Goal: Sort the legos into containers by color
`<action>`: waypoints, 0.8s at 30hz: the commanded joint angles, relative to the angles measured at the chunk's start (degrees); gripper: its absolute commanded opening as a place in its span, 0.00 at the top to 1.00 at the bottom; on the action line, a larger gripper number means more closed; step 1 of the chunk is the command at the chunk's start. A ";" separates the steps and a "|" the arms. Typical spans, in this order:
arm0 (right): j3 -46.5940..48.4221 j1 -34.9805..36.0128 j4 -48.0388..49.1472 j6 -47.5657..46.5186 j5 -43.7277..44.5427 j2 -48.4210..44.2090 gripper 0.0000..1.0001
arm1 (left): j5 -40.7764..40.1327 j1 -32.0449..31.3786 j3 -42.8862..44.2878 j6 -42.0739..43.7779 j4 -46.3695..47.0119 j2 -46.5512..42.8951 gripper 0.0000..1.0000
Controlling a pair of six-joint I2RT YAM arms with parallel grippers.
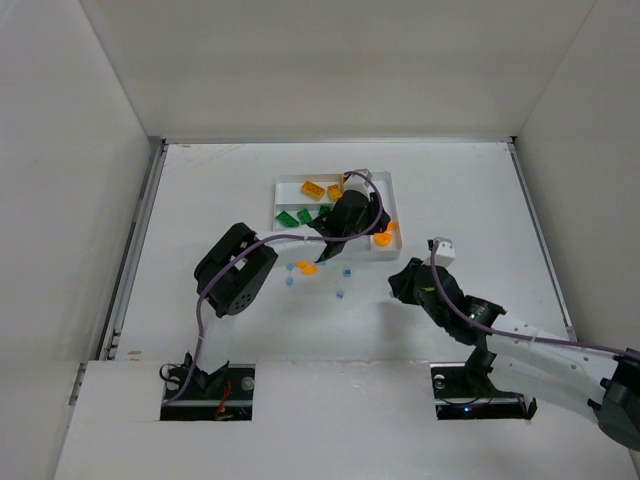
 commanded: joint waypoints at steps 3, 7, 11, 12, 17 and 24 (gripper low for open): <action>2.54 -4.03 2.56 -2.42 0.15 3.79 0.74 | 0.12 0.51 0.36 -0.12 3.10 -6.44 0.55; 5.79 -7.54 6.07 -5.67 -1.08 8.53 0.74 | 0.12 1.04 -6.39 -0.04 4.50 -12.85 0.58; 10.27 -10.53 9.59 -8.13 -2.92 13.80 0.74 | -2.42 0.69 -17.02 0.14 6.52 -20.49 0.64; 11.50 -11.32 10.73 -9.09 -3.62 15.64 0.74 | -3.82 0.51 -20.10 0.23 6.70 -22.60 0.65; 18.09 -15.63 13.90 -12.44 -4.50 26.45 0.74 | -12.78 -0.80 -35.13 -0.82 6.97 -33.77 0.65; 28.99 -20.11 16.54 -15.78 -5.56 40.96 0.65 | -22.55 -4.06 -47.01 -2.49 3.55 -42.92 0.63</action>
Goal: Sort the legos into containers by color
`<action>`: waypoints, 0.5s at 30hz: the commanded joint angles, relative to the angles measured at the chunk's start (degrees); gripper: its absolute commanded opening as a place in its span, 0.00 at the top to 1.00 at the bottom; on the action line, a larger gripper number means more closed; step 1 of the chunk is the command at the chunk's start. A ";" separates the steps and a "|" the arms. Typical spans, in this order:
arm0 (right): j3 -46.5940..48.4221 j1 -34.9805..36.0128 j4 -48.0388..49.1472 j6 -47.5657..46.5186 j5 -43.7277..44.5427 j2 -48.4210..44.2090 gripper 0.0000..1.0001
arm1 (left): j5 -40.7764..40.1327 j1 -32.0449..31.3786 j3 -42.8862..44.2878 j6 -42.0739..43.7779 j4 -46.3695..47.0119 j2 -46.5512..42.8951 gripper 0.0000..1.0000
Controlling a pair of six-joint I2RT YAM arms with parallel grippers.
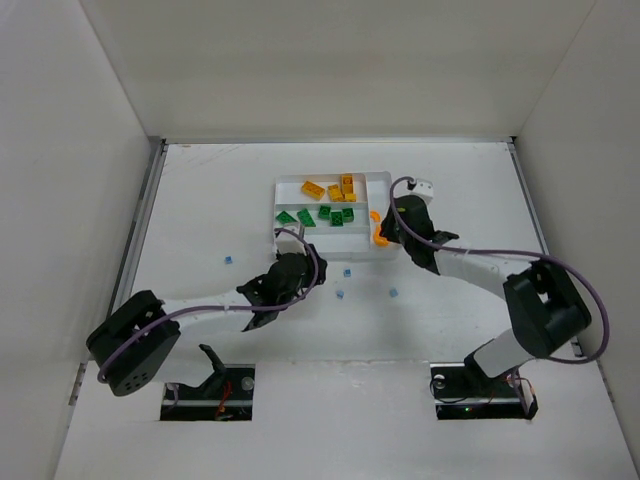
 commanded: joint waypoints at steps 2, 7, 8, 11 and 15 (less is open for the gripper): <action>7.76 -2.20 3.58 -3.06 -0.78 4.50 0.54 | -7.71 -1.22 -3.02 -2.30 -0.58 -2.62 0.61; 5.41 -0.63 4.72 -2.10 -1.04 0.29 0.42 | -9.74 -1.13 -4.35 -4.85 -0.05 -0.43 0.60; 4.53 0.34 4.81 -1.92 -1.13 -0.50 0.42 | -9.74 -1.04 -4.35 -5.03 0.47 0.53 0.59; 0.84 4.46 4.89 -0.09 -0.78 -2.87 0.42 | -9.74 -0.78 -3.56 -5.56 0.57 2.64 0.59; -2.68 9.65 6.30 1.24 -0.25 -4.19 0.42 | -9.74 -0.78 -2.59 -5.38 0.30 5.37 0.57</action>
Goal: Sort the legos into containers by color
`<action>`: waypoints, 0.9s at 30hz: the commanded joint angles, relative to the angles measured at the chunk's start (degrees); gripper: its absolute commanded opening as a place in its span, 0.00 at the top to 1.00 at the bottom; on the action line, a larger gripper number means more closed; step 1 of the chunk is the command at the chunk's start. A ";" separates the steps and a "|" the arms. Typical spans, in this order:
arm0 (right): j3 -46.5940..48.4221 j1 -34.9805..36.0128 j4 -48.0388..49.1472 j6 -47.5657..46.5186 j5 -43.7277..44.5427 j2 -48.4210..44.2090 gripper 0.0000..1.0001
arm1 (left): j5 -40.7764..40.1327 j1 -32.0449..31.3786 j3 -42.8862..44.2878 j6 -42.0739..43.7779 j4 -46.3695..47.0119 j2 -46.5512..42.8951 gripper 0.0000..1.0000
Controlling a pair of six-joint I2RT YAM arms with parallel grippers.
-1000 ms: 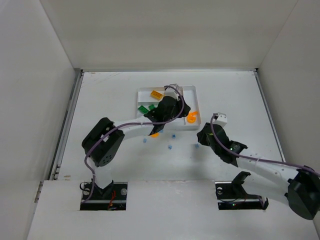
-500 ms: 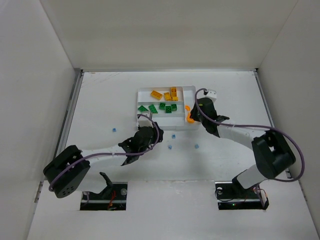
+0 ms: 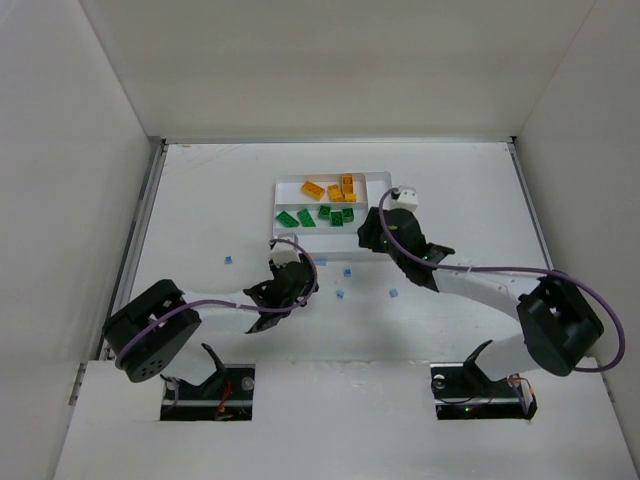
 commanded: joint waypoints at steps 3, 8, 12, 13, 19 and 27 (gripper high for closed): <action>-3.89 5.96 3.04 2.34 1.28 -2.52 0.40 | -1.61 0.07 2.37 -0.70 1.33 2.91 0.52; -6.09 7.37 3.31 2.51 1.46 -5.50 0.37 | -3.54 -0.28 3.95 0.00 1.07 6.07 0.46; -8.81 7.37 4.54 2.96 1.02 -8.40 0.37 | -3.90 -0.37 5.62 0.53 0.89 8.97 0.46; -9.43 7.28 4.63 3.04 0.93 -9.19 0.37 | -3.98 -0.45 5.98 0.53 0.80 9.59 0.47; -11.63 6.40 4.63 2.69 0.49 -13.24 0.37 | -6.35 -1.68 8.44 1.14 -2.35 12.67 0.48; -13.04 6.05 4.89 3.04 -0.82 -16.05 0.36 | -11.80 -4.32 13.00 2.63 -8.42 16.44 0.49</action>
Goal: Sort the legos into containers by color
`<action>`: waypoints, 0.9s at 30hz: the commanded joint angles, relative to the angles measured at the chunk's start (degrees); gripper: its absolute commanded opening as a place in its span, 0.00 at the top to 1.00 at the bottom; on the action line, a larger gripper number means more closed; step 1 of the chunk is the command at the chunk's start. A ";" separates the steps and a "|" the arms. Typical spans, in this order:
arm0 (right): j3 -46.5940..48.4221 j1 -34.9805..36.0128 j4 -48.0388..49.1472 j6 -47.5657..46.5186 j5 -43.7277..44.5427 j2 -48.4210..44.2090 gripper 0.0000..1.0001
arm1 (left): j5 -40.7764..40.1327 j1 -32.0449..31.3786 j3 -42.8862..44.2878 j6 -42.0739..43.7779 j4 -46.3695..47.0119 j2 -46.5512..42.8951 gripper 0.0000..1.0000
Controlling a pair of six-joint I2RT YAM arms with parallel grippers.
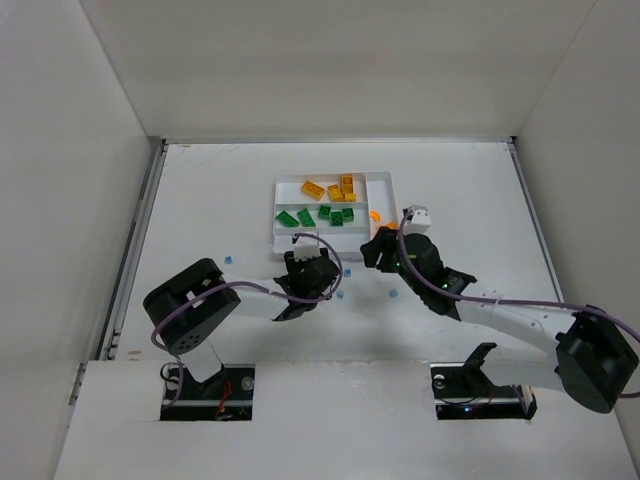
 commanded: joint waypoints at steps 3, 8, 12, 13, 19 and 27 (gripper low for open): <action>-1.22 -0.40 3.71 0.11 -0.96 -2.48 0.36 | -2.44 -1.35 2.92 1.00 -5.78 3.86 0.49; -2.27 -1.01 3.54 -0.15 -1.13 -5.21 0.36 | -1.73 -1.27 3.44 0.65 -6.57 5.28 0.54; -3.32 -1.80 3.10 -0.33 -1.48 -8.72 0.36 | -1.03 -1.35 3.36 0.65 -7.10 5.63 0.63; -3.50 -2.06 3.10 -0.41 -1.48 -9.25 0.36 | -0.86 -1.44 3.36 0.65 -7.45 5.45 0.66; -6.05 -4.96 3.62 -0.24 -2.36 -12.68 0.34 | -0.06 -3.37 2.22 0.21 -8.51 0.98 0.74; -7.55 -7.69 3.98 0.46 -4.47 -13.47 0.33 | 0.55 -5.92 3.18 1.00 -12.46 -9.04 0.75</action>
